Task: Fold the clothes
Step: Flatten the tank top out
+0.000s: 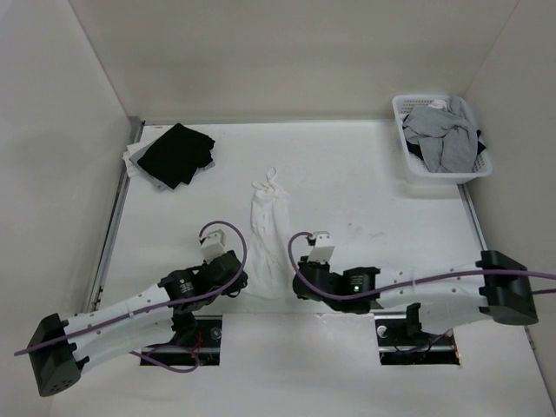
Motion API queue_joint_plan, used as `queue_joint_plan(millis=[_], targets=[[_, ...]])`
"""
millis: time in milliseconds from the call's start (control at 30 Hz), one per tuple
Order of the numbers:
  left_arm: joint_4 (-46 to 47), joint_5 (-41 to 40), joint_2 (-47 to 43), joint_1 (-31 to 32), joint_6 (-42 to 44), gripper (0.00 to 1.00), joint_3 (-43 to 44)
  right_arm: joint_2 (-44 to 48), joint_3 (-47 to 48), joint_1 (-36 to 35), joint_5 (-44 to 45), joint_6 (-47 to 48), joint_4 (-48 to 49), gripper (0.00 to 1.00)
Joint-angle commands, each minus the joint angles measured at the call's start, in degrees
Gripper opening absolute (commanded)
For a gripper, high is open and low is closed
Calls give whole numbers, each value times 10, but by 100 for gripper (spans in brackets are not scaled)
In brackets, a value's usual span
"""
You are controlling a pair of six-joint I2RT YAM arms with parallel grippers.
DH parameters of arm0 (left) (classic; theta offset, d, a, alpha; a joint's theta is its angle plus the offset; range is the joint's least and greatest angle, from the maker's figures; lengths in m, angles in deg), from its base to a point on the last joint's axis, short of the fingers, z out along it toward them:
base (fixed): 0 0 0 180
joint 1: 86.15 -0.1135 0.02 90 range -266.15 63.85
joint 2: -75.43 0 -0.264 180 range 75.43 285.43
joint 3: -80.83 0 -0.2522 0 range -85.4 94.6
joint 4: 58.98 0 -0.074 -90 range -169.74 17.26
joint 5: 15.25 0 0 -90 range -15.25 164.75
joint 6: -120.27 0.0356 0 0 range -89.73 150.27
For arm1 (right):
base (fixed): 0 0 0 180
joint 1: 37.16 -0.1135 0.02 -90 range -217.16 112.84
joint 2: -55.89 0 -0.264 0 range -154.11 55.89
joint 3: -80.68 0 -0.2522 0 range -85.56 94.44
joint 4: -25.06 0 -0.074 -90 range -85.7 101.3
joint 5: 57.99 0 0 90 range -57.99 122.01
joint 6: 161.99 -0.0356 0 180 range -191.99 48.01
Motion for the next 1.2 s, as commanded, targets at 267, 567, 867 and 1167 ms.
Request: queue_joint_plan(millis=[267,567,867,1167], targets=[[-35,-23,23,28,-36,33,36,296,-183,49,41,-94,-1,5],[-14,-21,76,47,-47,32,31,393,-244,79,49,-168,-67,4],[9,-2,94,52,-37,7,43,394,-225,134,36,-79,-15,4],[52,1,-39,-94,126,1,209,422,-77,193,42,98,15,1]])
